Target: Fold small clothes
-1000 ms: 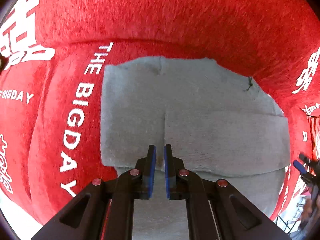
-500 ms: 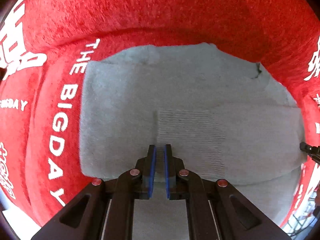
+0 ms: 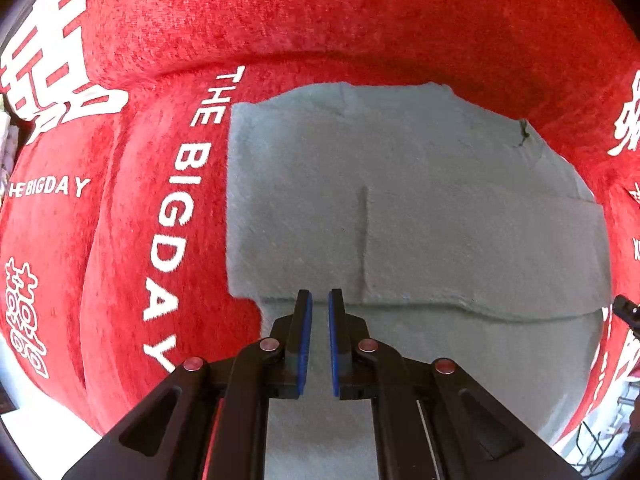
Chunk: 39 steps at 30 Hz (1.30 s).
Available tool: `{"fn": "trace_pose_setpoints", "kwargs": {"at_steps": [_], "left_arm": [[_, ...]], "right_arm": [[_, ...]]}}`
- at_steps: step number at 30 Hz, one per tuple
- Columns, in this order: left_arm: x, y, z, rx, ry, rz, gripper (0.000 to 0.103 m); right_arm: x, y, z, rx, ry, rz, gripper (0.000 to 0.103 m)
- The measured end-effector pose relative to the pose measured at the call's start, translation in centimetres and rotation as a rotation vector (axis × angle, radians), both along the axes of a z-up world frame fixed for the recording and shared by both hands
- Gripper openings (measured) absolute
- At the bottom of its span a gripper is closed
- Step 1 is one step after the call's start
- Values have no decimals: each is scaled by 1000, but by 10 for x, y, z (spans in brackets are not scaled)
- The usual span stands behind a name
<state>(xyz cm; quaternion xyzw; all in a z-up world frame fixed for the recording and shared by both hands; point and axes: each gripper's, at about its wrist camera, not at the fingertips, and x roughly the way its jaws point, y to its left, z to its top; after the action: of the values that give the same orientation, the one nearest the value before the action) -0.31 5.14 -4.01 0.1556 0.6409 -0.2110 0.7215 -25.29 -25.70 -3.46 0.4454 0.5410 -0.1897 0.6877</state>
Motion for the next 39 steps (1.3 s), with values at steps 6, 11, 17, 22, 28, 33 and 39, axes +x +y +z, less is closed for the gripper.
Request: {"fn": "trace_pose_setpoints", "kwargs": {"at_steps": [6, 11, 17, 22, 28, 33, 39], "left_arm": [[-20, -8, 10, 2, 0, -37, 8], [-30, -3, 25, 36, -59, -18, 102], [-29, -1, 32, 55, -28, -2, 102], [-29, -2, 25, 96, -3, 4, 101], [-44, -14, 28, 67, 21, -14, 102], [-52, -21, 33, 66, 40, 9, 102], [-67, -30, 41, 68, 30, 22, 102]], "right_arm": [[16, 38, 11, 3, -4, 83, 48], [26, 58, 22, 4, -20, 136, 66], [29, 73, 29, -9, -9, 177, 80], [27, 73, 25, 18, 3, 175, 80], [16, 67, 24, 41, 15, 176, 80], [12, 60, 26, 60, 13, 196, 80], [6, 50, 27, 74, 5, 226, 80]]}}
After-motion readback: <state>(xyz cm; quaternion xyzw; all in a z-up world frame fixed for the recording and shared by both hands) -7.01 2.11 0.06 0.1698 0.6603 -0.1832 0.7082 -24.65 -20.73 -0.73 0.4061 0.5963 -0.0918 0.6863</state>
